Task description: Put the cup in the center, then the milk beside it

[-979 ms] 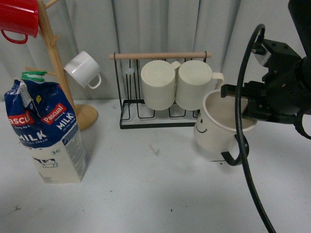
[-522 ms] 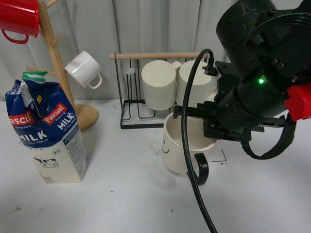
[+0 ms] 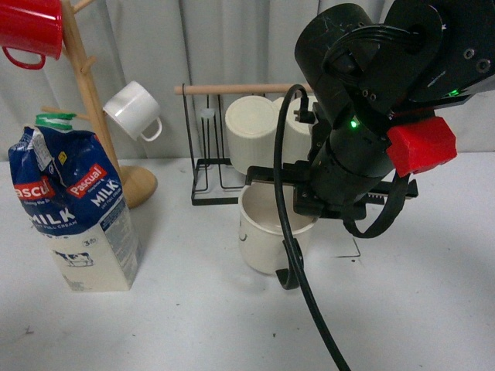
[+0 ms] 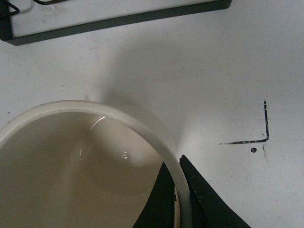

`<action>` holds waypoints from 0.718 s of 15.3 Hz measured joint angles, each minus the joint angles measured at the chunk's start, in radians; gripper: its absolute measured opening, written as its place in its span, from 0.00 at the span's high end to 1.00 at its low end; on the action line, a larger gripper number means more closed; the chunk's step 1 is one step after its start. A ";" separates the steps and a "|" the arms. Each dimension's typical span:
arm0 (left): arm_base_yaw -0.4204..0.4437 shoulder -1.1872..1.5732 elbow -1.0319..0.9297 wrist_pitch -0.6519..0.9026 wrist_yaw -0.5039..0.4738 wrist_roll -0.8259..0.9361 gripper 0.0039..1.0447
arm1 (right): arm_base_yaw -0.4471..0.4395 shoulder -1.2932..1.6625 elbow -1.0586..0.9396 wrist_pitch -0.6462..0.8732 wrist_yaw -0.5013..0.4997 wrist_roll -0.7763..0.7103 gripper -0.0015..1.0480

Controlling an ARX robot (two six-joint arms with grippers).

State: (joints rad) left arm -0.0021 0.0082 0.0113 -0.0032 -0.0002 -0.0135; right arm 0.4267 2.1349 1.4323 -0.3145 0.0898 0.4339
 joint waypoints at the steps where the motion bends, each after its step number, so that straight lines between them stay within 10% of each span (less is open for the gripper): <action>1: 0.000 0.000 0.000 0.000 0.000 0.000 0.06 | 0.000 0.008 0.010 -0.007 0.000 0.001 0.97; 11: 0.000 0.000 0.000 0.000 0.000 0.000 0.06 | -0.002 0.085 0.091 -0.043 -0.016 0.014 0.97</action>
State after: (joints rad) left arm -0.0021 0.0082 0.0113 -0.0036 -0.0002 -0.0135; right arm 0.4252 2.2200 1.5234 -0.3576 0.0734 0.4477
